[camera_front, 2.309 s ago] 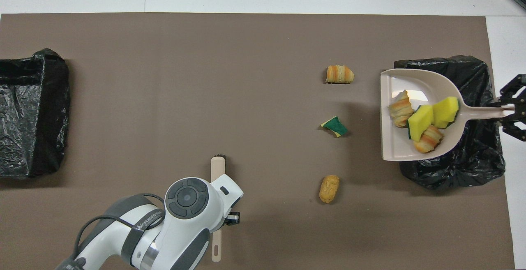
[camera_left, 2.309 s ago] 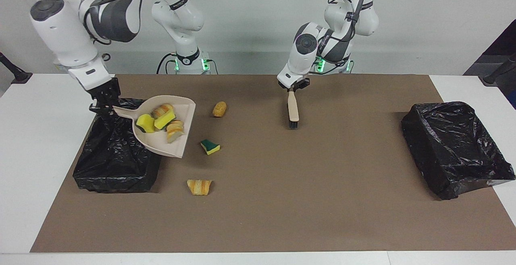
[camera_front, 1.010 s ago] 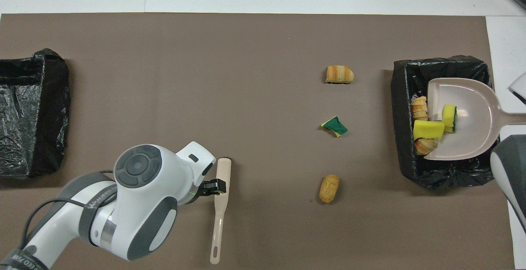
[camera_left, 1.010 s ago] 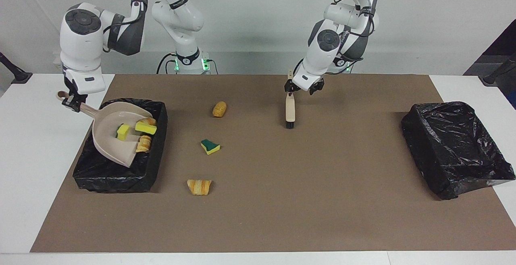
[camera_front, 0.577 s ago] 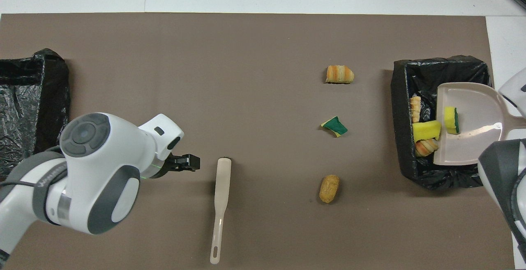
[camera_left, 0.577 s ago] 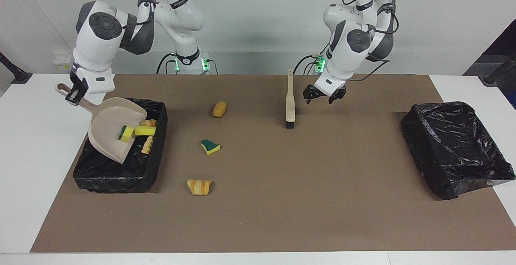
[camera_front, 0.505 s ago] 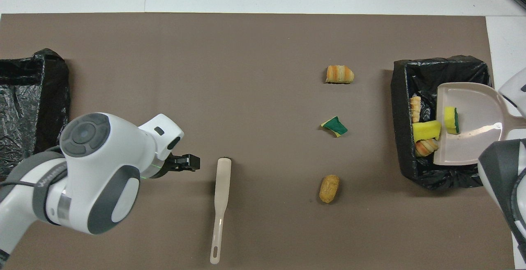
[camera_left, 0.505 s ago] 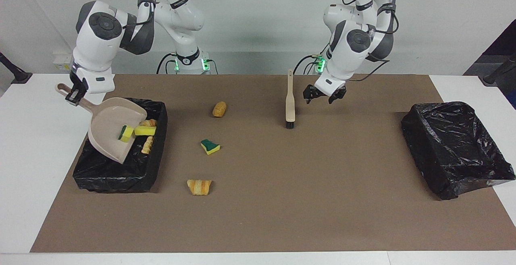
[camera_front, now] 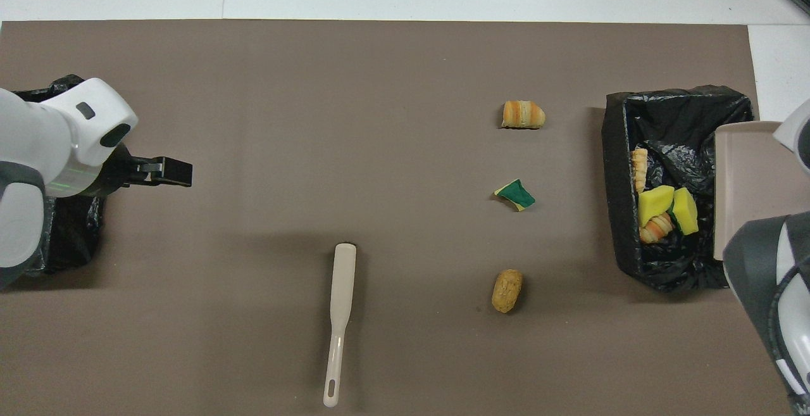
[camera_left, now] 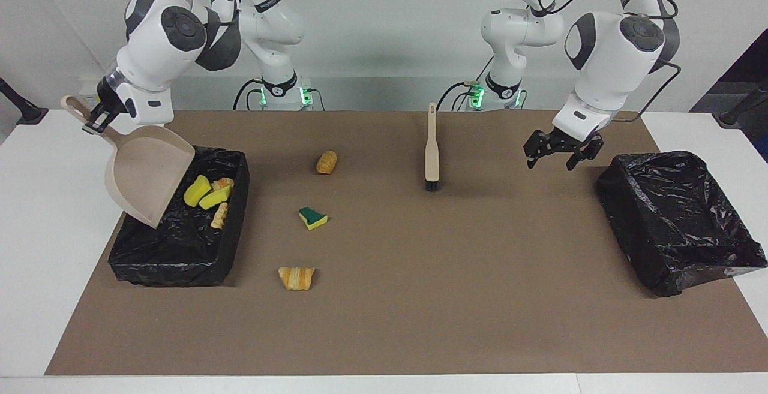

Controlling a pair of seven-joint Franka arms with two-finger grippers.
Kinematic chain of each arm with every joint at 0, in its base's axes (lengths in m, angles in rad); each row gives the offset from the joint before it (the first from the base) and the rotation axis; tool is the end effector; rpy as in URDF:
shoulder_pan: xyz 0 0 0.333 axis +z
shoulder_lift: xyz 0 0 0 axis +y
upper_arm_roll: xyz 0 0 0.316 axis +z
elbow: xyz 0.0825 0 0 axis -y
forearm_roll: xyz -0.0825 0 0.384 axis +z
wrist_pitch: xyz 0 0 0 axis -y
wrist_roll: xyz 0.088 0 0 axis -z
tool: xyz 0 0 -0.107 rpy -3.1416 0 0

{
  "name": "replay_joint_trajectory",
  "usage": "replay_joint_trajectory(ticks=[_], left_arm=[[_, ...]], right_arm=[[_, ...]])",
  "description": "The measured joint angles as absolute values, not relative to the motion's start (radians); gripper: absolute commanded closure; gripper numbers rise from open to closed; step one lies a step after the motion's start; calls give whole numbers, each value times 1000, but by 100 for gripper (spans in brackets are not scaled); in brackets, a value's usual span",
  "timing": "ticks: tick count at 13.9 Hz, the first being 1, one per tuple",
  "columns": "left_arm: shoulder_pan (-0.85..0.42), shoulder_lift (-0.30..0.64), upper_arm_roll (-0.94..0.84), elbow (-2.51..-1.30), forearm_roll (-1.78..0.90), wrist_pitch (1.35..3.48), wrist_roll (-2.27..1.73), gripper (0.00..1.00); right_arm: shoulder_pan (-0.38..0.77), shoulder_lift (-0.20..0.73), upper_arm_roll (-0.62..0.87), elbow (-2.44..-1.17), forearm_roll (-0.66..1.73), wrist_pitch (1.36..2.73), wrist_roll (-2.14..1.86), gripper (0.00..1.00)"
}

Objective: Sweep and dump trash in bin

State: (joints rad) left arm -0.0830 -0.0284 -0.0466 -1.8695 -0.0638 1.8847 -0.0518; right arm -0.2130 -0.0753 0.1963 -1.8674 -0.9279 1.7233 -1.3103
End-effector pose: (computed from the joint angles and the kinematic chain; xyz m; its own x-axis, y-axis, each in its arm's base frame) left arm 0.5529 -0.0771 0.5252 0.9975 -0.0581 0.0398 -0.0605 -0.9962 0.0623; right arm 0.5388 -0.0797 0.5741 0.0929 0.5975 -0.7965 0.9957 -0.0530 0.0764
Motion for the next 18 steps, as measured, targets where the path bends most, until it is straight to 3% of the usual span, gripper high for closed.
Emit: replay_joint_trajectory(ticks=[6, 11, 15, 18], left_arm=[[4, -26, -47, -1727, -58, 1750, 3, 0], [23, -37, -46, -1668, -56, 1650, 3, 0], [-4, -66, -39, -1672, -34, 1609, 4, 0], [-79, -68, 21, -1673, -9, 1615, 4, 0]], right_arm=[[-206, -77, 198, -1759, -799, 1694, -1270, 100], [-191, -72, 250, -1750, -530, 1693, -893, 100], [-124, -59, 264, -1738, -356, 1693, -517, 100], [8, 5, 267, -1681, -317, 1693, -180, 100]])
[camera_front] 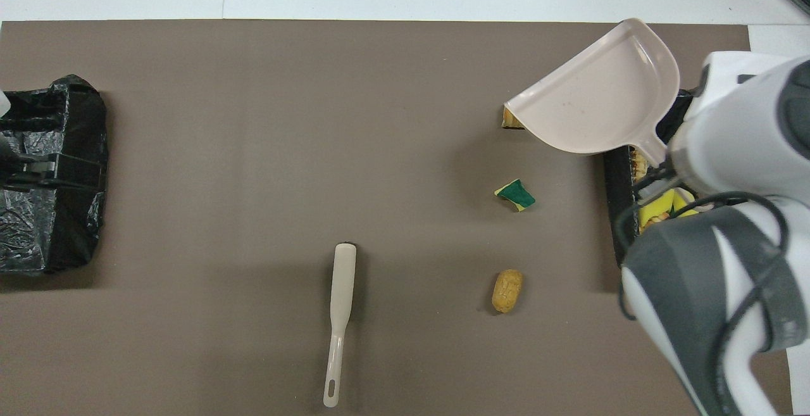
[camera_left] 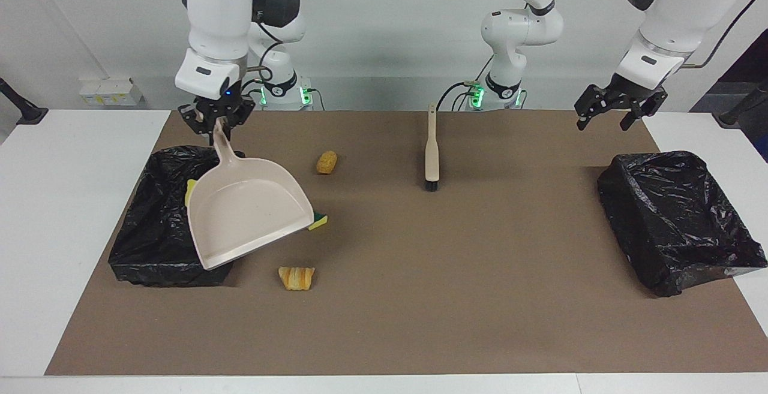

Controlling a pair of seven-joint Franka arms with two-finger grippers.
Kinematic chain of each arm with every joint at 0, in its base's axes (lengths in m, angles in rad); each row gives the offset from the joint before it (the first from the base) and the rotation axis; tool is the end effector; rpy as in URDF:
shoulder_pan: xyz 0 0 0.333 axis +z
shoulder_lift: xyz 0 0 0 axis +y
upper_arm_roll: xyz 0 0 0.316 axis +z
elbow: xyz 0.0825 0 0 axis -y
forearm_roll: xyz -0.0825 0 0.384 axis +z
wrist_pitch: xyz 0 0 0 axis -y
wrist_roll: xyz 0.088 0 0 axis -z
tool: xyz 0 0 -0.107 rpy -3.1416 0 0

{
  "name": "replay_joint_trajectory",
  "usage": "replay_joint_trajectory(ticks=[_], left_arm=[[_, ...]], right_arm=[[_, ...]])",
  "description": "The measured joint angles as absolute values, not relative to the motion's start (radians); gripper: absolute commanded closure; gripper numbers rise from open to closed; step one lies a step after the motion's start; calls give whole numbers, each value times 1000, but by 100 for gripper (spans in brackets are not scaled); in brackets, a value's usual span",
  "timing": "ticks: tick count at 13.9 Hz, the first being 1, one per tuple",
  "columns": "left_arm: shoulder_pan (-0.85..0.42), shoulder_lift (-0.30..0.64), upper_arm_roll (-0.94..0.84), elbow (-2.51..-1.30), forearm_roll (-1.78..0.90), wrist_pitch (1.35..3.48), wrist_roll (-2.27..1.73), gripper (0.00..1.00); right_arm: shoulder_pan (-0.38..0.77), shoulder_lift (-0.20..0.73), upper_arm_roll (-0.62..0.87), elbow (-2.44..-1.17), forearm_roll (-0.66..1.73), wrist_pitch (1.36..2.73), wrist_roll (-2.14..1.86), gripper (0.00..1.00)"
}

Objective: Sweep and dump trash in bin

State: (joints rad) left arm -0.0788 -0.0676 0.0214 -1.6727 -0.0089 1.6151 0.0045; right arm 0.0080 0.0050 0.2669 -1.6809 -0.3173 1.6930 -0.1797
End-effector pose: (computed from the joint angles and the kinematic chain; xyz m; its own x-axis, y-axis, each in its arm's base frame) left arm 0.5357 -0.0313 0.6170 0.9981 -0.0615 0.0100 -0.0616 -0.9980 0.0103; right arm 0.5513 0.1242 0.5849 0.8838 0.4647 -0.0539 0.4578 -0.8355 0.3040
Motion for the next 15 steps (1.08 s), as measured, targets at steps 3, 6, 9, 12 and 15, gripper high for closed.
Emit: replay_joint_trajectory(ticks=[3, 6, 9, 12, 15], left_arm=[[-82, -50, 41, -1658, -7, 1610, 16, 0], [-83, -3, 44, -1618, -6, 1600, 19, 0], [-86, 20, 42, -1605, -6, 1621, 47, 0], [-87, 20, 37, -1607, -6, 1621, 62, 0], [-88, 10, 28, -1631, -6, 1621, 64, 0]], right_arm=[[138, 133, 268, -1574, -289, 1693, 163, 100], [277, 278, 269, -1456, -273, 1696, 486, 100], [360, 359, 267, -1400, -225, 1730, 619, 100], [438, 429, 267, -1384, -216, 1823, 720, 100], [497, 515, 268, -1369, -210, 1903, 726, 100]])
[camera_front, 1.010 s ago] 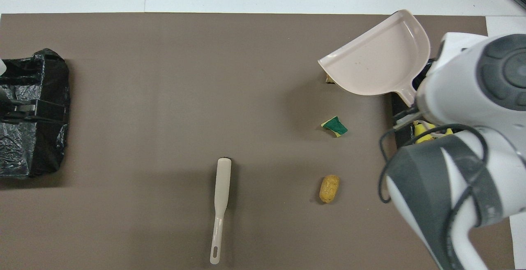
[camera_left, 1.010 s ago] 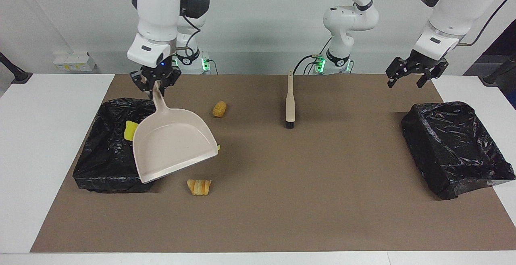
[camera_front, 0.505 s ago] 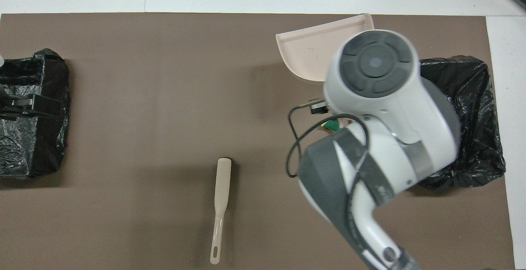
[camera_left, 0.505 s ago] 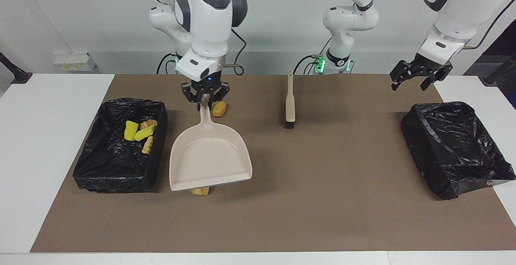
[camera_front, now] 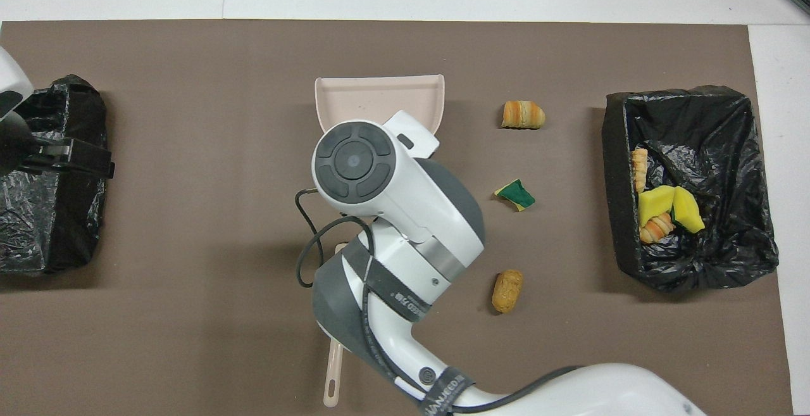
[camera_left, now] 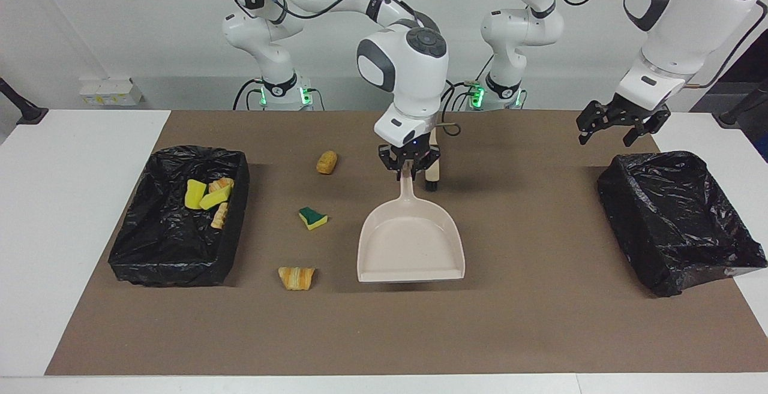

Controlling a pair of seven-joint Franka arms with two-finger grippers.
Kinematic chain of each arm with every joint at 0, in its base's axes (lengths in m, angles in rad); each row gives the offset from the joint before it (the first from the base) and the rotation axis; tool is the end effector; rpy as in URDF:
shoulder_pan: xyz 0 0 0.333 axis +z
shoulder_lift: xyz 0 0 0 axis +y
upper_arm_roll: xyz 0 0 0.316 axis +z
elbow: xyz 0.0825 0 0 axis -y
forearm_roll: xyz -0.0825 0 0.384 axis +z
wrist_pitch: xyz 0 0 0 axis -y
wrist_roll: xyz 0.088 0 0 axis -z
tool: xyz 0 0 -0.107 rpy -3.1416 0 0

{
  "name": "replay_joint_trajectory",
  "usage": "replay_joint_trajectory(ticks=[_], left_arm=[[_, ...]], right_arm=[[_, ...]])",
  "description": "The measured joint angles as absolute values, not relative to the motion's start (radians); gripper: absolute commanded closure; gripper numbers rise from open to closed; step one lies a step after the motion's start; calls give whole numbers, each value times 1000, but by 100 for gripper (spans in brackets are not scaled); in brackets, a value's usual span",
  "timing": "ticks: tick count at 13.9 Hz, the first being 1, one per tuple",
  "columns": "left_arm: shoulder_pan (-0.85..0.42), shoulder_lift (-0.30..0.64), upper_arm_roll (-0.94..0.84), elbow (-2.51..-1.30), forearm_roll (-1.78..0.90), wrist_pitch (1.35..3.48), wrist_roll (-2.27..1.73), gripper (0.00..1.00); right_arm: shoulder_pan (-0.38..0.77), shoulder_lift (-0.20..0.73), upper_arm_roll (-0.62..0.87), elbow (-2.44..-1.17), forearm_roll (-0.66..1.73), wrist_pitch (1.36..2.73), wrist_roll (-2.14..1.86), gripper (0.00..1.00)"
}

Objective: Sweep and dump trash in bin

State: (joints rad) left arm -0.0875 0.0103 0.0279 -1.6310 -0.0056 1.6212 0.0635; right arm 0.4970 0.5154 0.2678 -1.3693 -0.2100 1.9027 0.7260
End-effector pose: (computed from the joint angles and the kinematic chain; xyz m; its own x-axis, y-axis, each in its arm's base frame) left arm 0.5594 -0.0340 0.5946 0.9923 -0.1225 -0.0197 -0.1224 -0.9925 0.0066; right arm 0.5451 0.4513 0.4314 0.9950 0.0689 0.0728 0.0670 -0.9973 0.0290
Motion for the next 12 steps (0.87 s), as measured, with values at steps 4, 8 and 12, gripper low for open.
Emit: replay_joint_trajectory(ticks=[4, 8, 12], left_arm=[[-88, 3, 23, -1648, -6, 1625, 67, 0], [-88, 2, 23, -1658, -6, 1635, 69, 0], [-88, 2, 23, -1659, -6, 1639, 71, 0]], right_arm=[[550, 610, 265, -1326, -210, 1946, 744, 100], [578, 619, 266, -1313, -210, 1944, 744, 100], [583, 641, 265, -1311, -209, 1944, 817, 100]])
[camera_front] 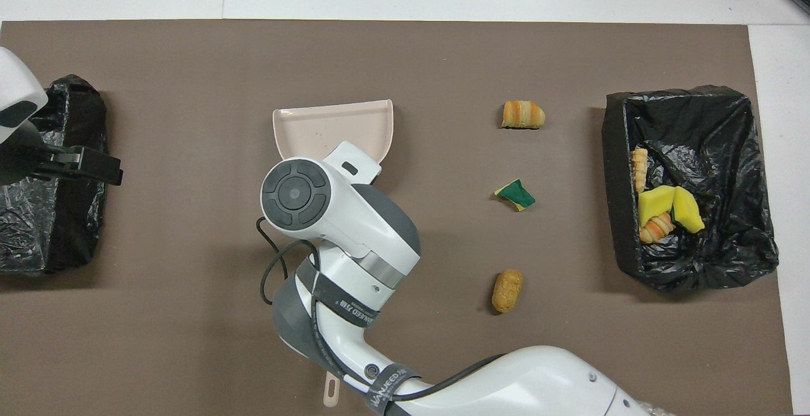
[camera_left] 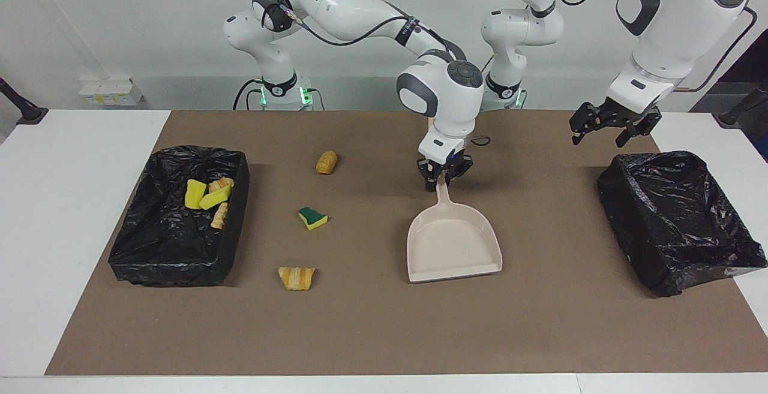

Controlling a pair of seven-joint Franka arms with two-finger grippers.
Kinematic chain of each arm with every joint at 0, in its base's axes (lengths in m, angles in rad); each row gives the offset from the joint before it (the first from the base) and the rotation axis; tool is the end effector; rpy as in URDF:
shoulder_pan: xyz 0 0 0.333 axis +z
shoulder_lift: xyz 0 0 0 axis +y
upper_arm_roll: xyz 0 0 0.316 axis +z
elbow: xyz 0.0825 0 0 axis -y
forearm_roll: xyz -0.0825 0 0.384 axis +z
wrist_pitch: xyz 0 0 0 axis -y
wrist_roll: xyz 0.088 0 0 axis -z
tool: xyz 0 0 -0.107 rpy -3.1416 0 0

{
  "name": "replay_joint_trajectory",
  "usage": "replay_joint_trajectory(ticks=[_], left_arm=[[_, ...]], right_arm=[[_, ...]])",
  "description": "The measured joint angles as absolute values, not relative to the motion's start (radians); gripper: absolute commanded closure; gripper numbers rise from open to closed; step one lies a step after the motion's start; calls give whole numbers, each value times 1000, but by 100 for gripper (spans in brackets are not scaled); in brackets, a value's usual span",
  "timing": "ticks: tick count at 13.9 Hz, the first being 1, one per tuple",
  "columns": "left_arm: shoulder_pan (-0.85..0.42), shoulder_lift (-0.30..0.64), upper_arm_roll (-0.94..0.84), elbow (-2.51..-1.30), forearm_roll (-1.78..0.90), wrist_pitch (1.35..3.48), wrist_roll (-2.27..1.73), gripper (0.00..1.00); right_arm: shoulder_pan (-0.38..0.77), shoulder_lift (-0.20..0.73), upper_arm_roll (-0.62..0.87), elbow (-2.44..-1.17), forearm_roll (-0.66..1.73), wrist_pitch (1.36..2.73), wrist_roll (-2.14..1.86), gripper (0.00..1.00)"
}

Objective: Sweep and dump trash in bin

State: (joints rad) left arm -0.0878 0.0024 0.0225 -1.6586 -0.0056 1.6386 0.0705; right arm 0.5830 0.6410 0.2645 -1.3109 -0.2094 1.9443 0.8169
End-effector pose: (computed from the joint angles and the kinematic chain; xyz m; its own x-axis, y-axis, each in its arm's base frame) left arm 0.5575 -0.0370 0.5874 0.9906 -0.1350 -0.0220 -0.1349 -0.9908 0.0071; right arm 0.5246 0.5071 0.3740 0.9978 0.0546 0.0377 0.0540 -0.9984 0.0167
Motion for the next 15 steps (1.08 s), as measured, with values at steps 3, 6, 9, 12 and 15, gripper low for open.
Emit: replay_joint_trajectory(ticks=[3, 6, 9, 12, 15], left_arm=[[-88, 2, 23, -1664, -6, 1644, 71, 0], [-88, 1, 22, -1668, -6, 1649, 76, 0], [-88, 1, 22, -1669, -6, 1651, 108, 0], [-88, 1, 22, -1669, -6, 1651, 118, 0], [-88, 1, 22, -1669, -6, 1652, 119, 0]], right_arm=[[582, 644, 262, -1311, -209, 1944, 832, 100], [579, 647, 261, -1312, -208, 1944, 832, 88], [576, 649, 261, -1312, -203, 1945, 832, 62], [569, 649, 261, -1309, -203, 1945, 832, 58], [555, 631, 261, -1302, -203, 1945, 833, 44]])
